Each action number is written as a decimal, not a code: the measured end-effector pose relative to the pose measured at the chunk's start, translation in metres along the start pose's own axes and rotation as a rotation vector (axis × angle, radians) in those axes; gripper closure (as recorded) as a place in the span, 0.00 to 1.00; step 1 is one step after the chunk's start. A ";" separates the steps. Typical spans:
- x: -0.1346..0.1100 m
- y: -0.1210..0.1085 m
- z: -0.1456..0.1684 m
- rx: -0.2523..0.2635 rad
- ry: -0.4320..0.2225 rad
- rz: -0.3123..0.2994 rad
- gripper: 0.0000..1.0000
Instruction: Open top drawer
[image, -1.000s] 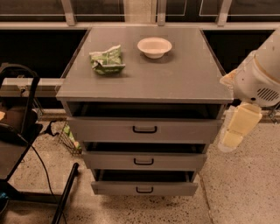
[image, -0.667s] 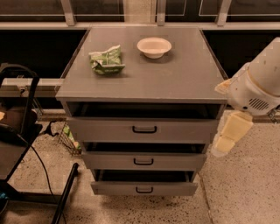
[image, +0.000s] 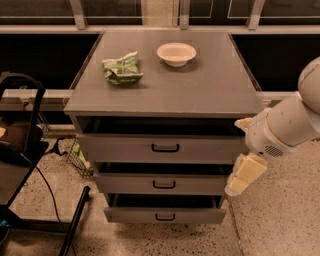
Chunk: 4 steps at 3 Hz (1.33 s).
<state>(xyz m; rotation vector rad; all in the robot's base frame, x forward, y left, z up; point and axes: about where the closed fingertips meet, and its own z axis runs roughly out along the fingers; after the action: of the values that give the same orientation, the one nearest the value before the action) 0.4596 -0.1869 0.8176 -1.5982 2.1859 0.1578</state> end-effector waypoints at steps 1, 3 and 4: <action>-0.001 -0.004 0.002 0.017 -0.007 0.000 0.00; 0.008 -0.004 0.047 -0.039 -0.047 0.028 0.00; 0.008 -0.009 0.068 -0.056 -0.073 0.033 0.00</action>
Offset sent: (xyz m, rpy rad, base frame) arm 0.0049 0.0016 -0.0302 0.0312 0.0226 -0.0139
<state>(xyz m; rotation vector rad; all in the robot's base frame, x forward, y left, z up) 0.4845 -0.1742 0.7548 -1.5616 2.1707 0.2854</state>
